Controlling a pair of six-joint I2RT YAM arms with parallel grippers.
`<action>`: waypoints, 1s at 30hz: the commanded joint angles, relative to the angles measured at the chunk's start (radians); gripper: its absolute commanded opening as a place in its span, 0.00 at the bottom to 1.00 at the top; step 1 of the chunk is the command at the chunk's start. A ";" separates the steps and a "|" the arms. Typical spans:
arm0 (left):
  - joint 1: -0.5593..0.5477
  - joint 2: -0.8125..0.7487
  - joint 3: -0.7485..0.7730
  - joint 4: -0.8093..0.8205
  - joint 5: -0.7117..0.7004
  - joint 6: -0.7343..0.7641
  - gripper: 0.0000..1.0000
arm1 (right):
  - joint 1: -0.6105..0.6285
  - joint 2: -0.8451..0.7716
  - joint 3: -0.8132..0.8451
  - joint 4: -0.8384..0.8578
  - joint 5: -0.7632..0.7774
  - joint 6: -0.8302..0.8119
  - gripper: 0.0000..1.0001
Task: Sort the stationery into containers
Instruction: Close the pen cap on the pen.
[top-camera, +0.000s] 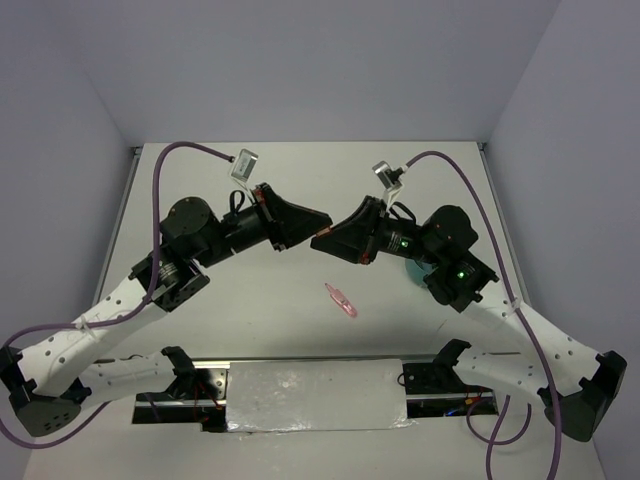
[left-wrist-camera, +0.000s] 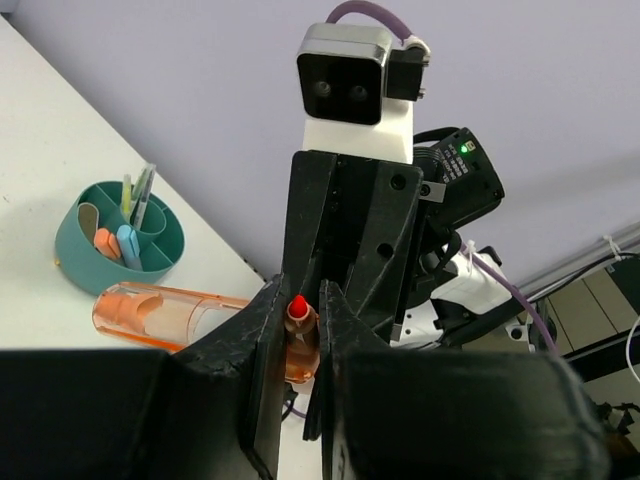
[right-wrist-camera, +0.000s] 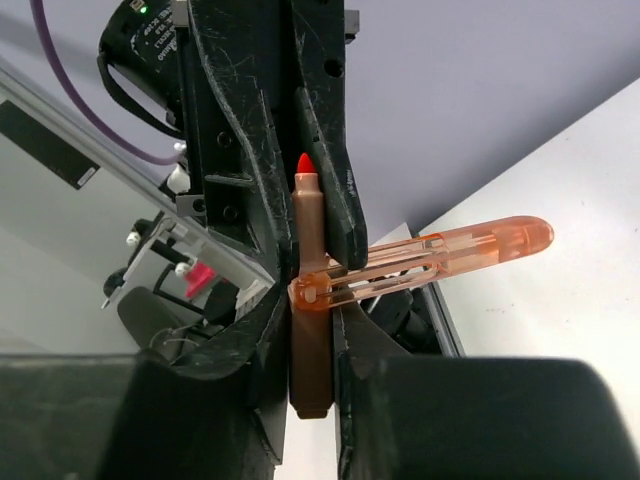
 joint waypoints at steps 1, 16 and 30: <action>0.000 -0.008 0.016 -0.061 -0.002 0.069 0.04 | -0.002 -0.028 0.068 0.001 0.011 -0.022 0.00; 0.004 -0.125 0.029 -0.186 -0.292 0.006 0.99 | -0.003 -0.077 0.054 0.075 -0.252 -0.162 0.00; 0.006 -0.094 -0.114 0.271 -0.074 -0.387 0.99 | -0.002 -0.011 0.137 0.309 -0.541 -0.098 0.00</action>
